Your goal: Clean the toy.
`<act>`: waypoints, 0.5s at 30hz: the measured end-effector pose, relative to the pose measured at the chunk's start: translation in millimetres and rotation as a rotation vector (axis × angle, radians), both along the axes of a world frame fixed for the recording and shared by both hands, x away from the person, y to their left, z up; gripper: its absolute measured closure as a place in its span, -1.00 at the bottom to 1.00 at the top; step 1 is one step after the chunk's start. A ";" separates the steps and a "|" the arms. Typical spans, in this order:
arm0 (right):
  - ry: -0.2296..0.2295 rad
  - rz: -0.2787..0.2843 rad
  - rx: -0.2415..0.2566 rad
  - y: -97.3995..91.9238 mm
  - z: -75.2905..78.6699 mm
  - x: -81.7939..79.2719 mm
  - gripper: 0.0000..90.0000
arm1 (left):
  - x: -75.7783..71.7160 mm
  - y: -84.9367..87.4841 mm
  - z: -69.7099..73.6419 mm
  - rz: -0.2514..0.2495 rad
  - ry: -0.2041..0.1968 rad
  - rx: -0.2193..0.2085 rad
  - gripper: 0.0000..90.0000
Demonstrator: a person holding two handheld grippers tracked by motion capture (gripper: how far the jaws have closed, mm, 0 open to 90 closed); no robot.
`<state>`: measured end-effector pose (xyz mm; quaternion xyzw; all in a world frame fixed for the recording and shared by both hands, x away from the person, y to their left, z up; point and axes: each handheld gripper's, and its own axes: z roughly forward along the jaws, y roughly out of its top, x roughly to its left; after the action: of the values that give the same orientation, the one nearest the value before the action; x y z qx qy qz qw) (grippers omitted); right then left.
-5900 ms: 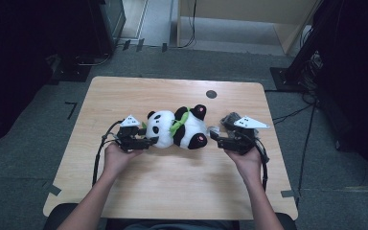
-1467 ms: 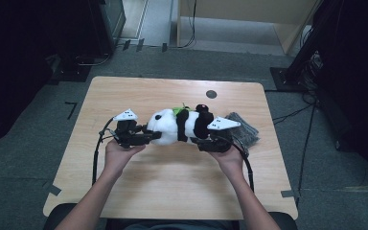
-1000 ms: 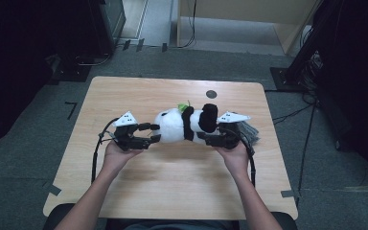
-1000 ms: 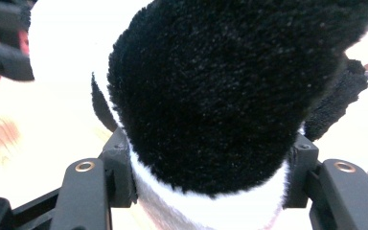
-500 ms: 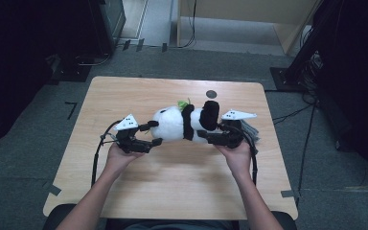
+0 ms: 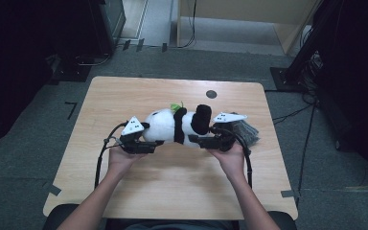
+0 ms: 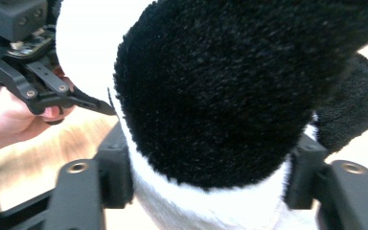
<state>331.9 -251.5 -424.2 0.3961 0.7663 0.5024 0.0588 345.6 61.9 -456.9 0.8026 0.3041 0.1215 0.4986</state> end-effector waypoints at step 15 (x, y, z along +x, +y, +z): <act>-0.140 0.087 -0.012 -21.9 -10.4 0.3 -0.61 | 12.4 23.6 15.5 0.002 0.120 -0.122 -0.02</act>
<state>332.2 -273.5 -434.6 0.3258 0.7800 0.5262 0.0927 358.0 85.5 -441.4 0.7763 0.3409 0.0550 0.5274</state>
